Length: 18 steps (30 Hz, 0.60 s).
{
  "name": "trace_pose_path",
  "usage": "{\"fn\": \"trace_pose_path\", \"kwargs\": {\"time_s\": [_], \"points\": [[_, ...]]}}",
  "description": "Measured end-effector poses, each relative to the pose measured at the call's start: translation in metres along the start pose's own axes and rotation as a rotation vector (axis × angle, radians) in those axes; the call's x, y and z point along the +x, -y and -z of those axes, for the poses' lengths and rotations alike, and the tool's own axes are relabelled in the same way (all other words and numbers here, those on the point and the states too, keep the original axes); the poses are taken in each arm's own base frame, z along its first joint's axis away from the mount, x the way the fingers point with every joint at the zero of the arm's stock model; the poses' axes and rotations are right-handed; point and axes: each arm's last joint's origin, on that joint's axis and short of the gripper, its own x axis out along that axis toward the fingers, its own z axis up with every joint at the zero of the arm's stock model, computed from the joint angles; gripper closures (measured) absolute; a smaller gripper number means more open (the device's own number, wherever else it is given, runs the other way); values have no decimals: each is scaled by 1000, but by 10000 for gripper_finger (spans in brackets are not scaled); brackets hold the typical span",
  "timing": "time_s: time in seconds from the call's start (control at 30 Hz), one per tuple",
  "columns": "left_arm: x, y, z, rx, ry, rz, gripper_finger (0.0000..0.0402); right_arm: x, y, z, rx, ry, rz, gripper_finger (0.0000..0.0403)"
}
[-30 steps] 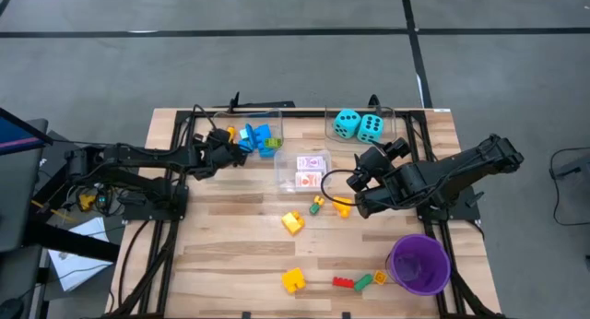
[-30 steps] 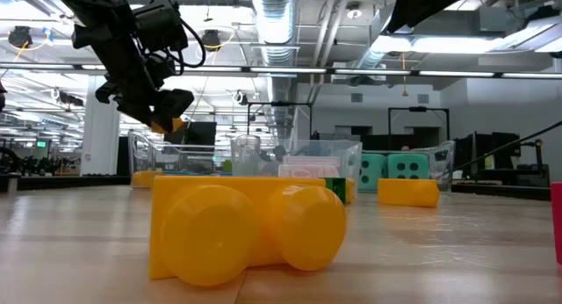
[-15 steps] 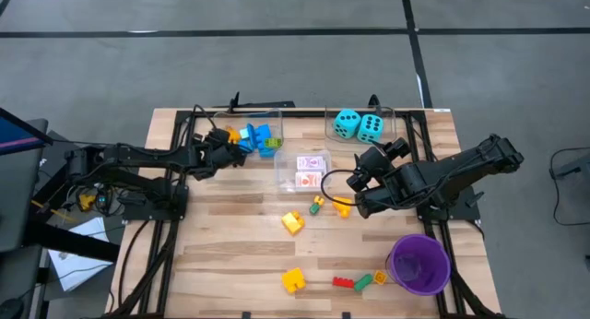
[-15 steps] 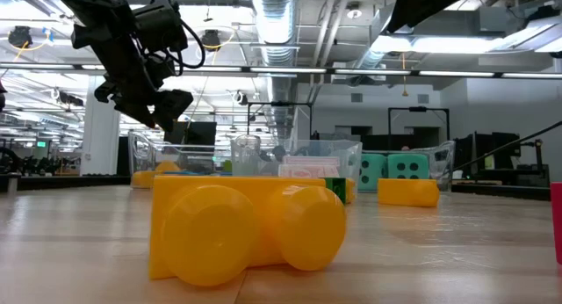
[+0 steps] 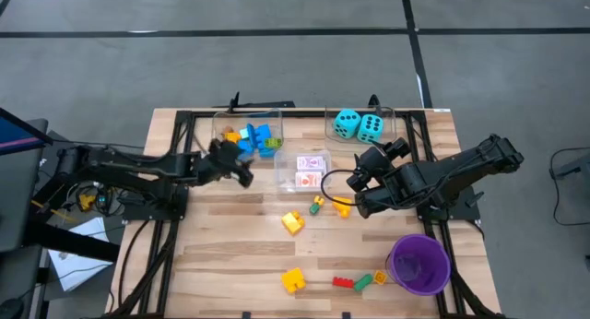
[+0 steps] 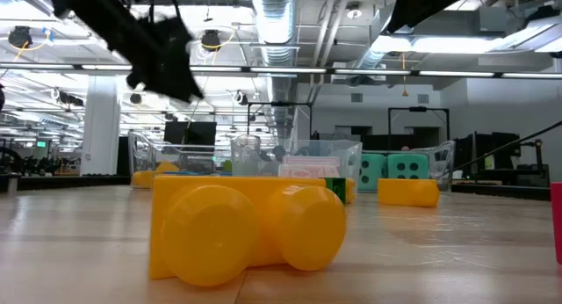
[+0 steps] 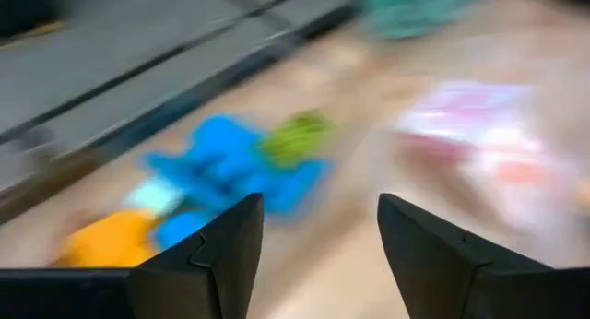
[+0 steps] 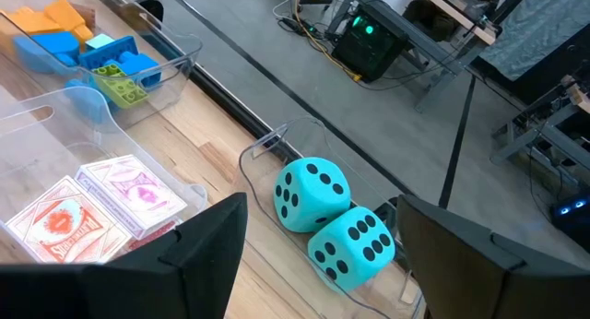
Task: Pick & Place Toys
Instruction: Put the red game piece into the top left transparent bin
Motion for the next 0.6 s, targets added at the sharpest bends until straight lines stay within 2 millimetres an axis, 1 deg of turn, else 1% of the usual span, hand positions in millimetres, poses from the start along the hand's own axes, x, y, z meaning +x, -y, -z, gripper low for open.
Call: {"fn": "trace_pose_path", "kwargs": {"time_s": [0.13,0.27,0.4,0.5,0.6], "points": [[-23,25,-4,93,87,262,184,0,0,0,0,0,0,131],[-44,51,-2,231,197,434,167,0,0,0,0,0,0,131],[-61,70,-1,309,312,541,140,0,0,0,0,0,0,131],[-69,76,-1,328,367,586,116,0,0,0,0,0,0,131],[-74,79,-1,333,387,604,91,0,0,0,0,0,0,131]]}}
